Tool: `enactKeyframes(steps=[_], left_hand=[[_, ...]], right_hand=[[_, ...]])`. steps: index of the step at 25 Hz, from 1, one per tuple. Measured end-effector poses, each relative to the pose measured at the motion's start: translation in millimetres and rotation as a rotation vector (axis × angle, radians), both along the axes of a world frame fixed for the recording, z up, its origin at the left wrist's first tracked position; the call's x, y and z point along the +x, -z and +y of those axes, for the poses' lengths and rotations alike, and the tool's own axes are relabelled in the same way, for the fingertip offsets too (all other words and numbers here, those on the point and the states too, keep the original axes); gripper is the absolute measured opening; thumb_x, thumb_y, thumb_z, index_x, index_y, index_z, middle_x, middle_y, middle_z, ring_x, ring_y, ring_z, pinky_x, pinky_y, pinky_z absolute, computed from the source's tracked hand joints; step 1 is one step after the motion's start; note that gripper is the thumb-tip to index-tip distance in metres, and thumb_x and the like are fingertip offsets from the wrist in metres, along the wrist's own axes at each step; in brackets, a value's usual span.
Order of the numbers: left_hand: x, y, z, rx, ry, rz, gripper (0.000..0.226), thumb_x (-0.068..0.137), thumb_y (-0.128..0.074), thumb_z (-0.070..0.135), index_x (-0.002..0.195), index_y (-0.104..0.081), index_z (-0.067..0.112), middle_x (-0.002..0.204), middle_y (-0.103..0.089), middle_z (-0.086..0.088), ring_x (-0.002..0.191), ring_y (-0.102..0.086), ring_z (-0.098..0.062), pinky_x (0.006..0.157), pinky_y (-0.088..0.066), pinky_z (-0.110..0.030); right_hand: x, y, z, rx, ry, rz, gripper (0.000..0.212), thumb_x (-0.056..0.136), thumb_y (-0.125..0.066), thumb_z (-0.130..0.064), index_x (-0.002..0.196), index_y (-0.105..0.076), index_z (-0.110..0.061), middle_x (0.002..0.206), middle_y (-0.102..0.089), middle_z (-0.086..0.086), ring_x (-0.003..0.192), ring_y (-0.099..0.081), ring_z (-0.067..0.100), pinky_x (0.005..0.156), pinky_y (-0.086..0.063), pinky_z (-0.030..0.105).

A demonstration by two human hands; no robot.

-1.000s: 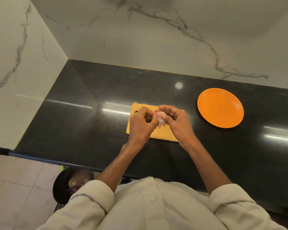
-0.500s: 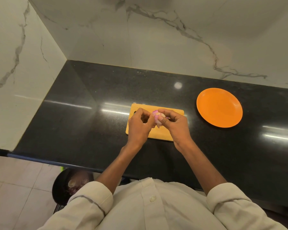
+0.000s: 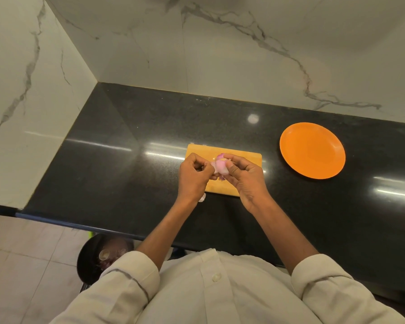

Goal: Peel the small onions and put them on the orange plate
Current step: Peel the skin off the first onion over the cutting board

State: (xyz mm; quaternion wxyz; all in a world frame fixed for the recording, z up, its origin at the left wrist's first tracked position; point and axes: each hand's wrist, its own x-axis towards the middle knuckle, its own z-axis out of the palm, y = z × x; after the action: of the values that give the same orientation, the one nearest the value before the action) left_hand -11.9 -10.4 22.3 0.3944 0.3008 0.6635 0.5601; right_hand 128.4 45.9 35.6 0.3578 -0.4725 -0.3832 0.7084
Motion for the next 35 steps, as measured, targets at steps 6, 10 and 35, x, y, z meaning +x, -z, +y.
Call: enactKeyframes(steps=[6, 10, 35], left_hand=[[-2, 3, -2, -0.081, 0.139, -0.201, 0.029, 0.1, -0.073, 0.011, 0.128, -0.07, 0.006, 0.113, -0.079, -0.016, 0.092, -0.077, -0.021, 0.085, -0.065, -0.032], [-3, 2, -4, -0.075, 0.121, -0.103, 0.014, 0.102, -0.071, 0.013, 0.114, -0.078, 0.008, 0.106, -0.081, -0.011, 0.093, -0.075, -0.016, 0.083, -0.062, -0.028], [-13, 8, -9, -0.122, 0.124, -0.145, 0.011, 0.101, -0.072, 0.006, 0.111, -0.071, 0.001, 0.098, -0.076, -0.015, 0.082, -0.077, -0.023, 0.078, -0.067, -0.034]], right_hand=[[-1, 4, 4, -0.09, -0.001, -0.056, 0.021, 0.103, -0.066, -0.014, 0.121, -0.077, -0.01, 0.127, -0.071, 0.007, 0.119, -0.07, 0.028, 0.09, -0.064, 0.036], [-5, 3, 1, 0.007, -0.027, -0.233, 0.024, 0.098, -0.074, -0.015, 0.121, -0.078, -0.014, 0.118, -0.073, -0.003, 0.116, -0.069, 0.021, 0.096, -0.063, 0.039], [-1, 1, 2, -0.246, 0.017, -0.008, 0.03, 0.094, -0.078, -0.013, 0.124, -0.075, -0.013, 0.128, -0.071, 0.009, 0.109, -0.071, 0.027, 0.08, -0.063, 0.032]])
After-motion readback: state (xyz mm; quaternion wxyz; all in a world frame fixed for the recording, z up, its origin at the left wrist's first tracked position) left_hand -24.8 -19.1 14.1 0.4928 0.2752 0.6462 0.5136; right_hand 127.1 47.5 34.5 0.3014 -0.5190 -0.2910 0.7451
